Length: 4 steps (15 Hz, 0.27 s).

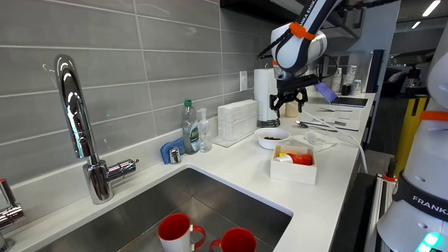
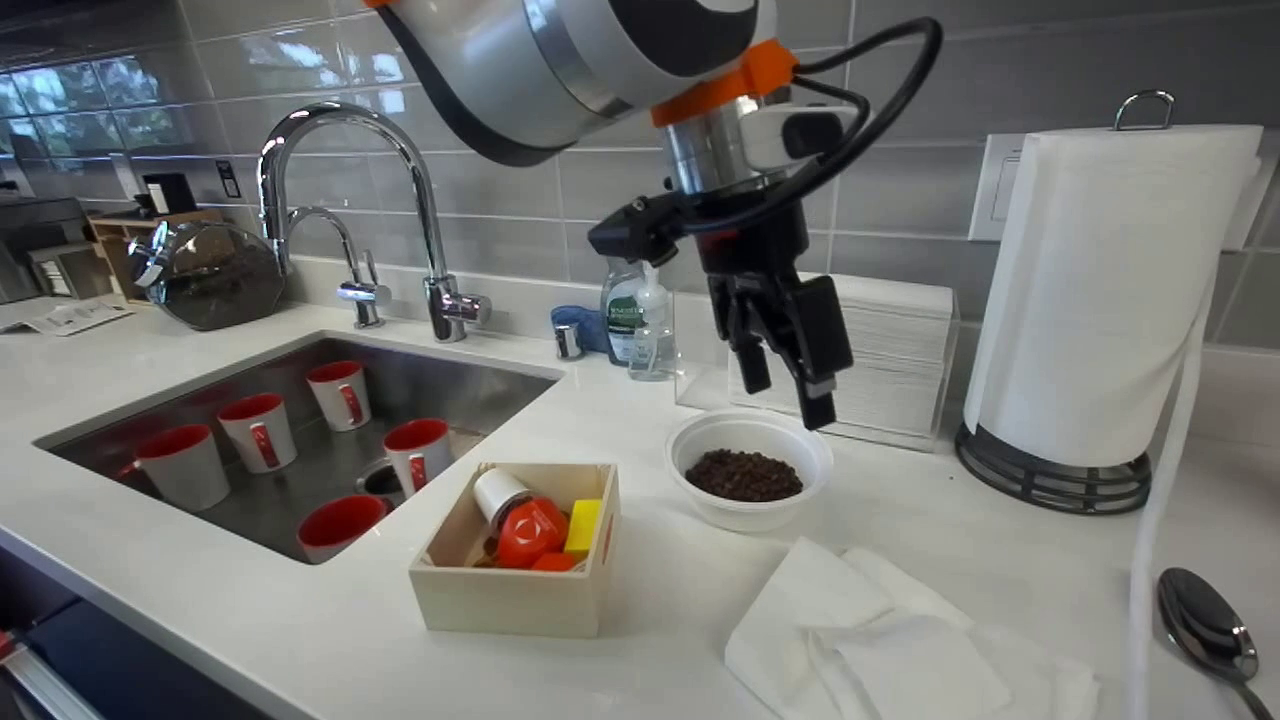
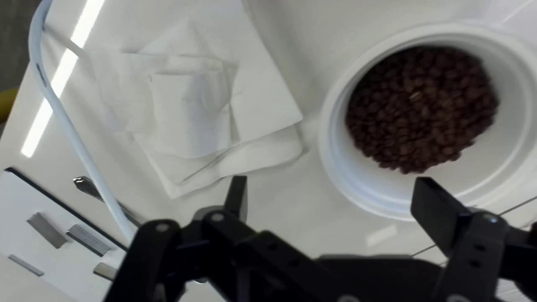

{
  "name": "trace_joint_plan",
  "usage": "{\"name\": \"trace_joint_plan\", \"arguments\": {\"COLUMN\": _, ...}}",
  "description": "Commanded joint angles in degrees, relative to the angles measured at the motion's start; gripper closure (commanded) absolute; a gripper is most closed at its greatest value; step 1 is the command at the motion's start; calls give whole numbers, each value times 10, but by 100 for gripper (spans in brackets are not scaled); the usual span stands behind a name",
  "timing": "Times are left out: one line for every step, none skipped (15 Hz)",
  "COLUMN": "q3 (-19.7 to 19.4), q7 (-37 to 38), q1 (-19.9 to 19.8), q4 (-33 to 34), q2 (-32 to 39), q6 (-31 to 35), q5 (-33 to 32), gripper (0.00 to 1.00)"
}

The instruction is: Move the paper towel to the right

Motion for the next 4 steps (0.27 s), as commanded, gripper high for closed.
{"name": "trace_joint_plan", "arguments": {"q3": 39, "q7": -106, "q1": 5, "q4": -33, "q2": -76, "q6": -51, "q5": 76, "gripper": 0}}
{"name": "trace_joint_plan", "arguments": {"q3": 49, "q7": -127, "q1": 6, "q4": -32, "q2": -84, "q6": -62, "q5": 92, "gripper": 0}}
{"name": "trace_joint_plan", "arguments": {"q3": 58, "q7": -138, "q1": 6, "q4": -32, "q2": -92, "q6": -70, "q5": 101, "gripper": 0}}
{"name": "trace_joint_plan", "arguments": {"q3": 66, "q7": -150, "q1": 6, "q4": -31, "q2": -98, "q6": -79, "q5": 108, "gripper": 0}}
